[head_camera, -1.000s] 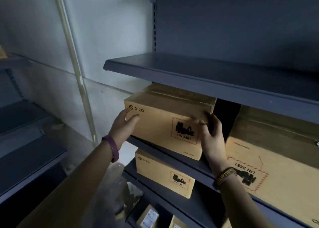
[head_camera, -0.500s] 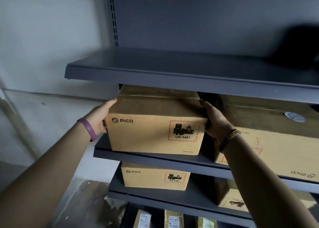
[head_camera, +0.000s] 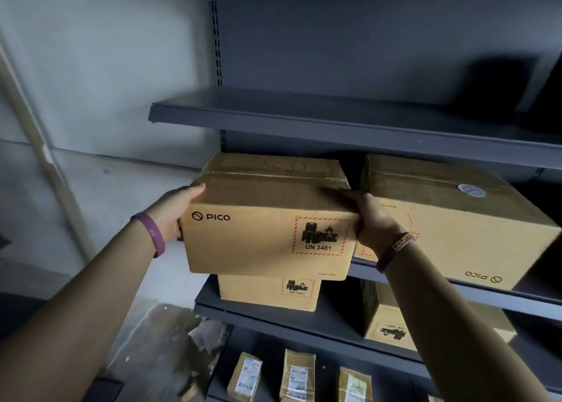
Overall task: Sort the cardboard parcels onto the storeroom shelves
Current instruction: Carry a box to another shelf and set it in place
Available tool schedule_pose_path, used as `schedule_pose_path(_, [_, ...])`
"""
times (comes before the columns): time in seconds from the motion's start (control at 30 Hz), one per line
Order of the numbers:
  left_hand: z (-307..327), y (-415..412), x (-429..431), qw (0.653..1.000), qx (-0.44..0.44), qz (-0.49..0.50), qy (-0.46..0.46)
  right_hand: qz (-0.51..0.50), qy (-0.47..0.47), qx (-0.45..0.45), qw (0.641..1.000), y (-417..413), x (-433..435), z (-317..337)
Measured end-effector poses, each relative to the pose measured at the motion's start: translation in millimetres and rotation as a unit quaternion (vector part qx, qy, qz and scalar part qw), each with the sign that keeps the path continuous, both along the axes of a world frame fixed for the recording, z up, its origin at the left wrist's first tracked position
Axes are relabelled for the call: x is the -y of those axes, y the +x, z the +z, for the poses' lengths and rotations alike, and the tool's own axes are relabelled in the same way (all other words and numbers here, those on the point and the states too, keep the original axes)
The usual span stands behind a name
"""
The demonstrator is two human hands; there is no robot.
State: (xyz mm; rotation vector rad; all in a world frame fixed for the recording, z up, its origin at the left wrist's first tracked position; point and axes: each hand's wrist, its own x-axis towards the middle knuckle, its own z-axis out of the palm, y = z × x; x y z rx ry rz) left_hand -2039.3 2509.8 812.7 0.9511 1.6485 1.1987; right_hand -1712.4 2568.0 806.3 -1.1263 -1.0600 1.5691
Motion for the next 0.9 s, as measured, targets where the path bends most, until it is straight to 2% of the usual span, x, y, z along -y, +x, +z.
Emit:
schedule_pose_path(0.2, [4,48,114,0.999,-0.009,0.049,0.021,0.051,0.025,-0.004,0.998,46,80,12])
schedule_pose_path(0.43, [10,100,221,0.998,-0.002,0.064,0.001,0.113,0.05,0.017,0.992,100,163,12])
schedule_pose_path(0.6, [6,112,264,0.999,-0.003,0.045,0.003,0.175,0.1,-0.028,0.979,130,202,6])
schedule_pose_path(0.77, [-8,121,275,0.99,-0.037,0.115,0.074,0.127,0.117,-0.048,0.984,147,221,-8])
schedule_pose_path(0.83, [-17,121,282,0.995,-0.027,0.062,0.074,0.149,0.143,-0.024,0.978,155,226,-10])
schedule_pose_path(0.9, [-21,119,287,0.996,0.026,0.057,0.062,0.17,0.186,0.018,0.968,160,230,-13])
